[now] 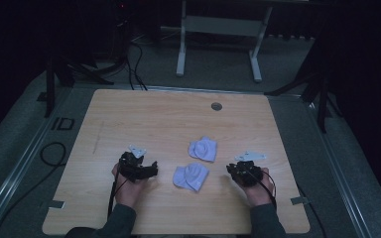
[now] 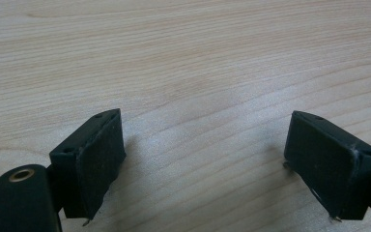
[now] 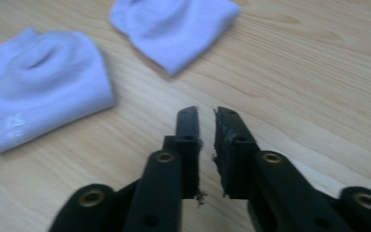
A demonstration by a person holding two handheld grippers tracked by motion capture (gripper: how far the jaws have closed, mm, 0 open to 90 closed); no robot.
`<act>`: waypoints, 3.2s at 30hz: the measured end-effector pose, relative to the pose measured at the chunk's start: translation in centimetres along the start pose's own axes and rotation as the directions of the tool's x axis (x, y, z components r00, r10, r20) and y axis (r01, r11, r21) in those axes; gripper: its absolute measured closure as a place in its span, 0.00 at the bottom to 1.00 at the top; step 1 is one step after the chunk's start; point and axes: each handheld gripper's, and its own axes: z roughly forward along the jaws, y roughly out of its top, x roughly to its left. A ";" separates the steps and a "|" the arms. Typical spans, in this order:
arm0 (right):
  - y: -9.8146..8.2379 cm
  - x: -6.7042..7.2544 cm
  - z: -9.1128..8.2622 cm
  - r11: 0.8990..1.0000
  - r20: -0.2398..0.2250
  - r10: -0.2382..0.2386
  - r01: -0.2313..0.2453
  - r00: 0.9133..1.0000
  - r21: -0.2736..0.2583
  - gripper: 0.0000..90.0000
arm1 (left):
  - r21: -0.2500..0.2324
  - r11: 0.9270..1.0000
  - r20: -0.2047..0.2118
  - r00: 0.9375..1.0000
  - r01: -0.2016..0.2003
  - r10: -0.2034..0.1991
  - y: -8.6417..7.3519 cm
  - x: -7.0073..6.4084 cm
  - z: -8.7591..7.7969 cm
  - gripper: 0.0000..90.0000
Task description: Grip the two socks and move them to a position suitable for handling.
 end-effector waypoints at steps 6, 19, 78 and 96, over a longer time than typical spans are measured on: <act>1.0 2.9 -0.1 0.997 -0.042 -0.079 0.079 0.996 -0.003 0.98 | -0.001 1.000 0.000 1.000 0.000 0.000 0.0 0.0 0.0 0.16; 1.3 7.0 1.7 0.997 -0.154 -0.071 0.072 0.985 0.002 1.00 | 0.000 1.000 0.000 1.000 0.000 0.000 0.0 0.0 0.0 0.16; 0.9 9.6 3.9 0.961 -0.250 -0.266 0.276 0.931 0.005 0.99 | -0.029 0.968 0.409 0.880 -0.251 0.241 -1.0 -5.4 -2.2 1.00; 2.0 9.7 2.5 0.961 -0.134 -0.274 0.276 0.952 -0.002 0.97 | -0.045 0.971 0.448 0.864 -0.234 0.229 -1.5 -6.4 -2.2 1.00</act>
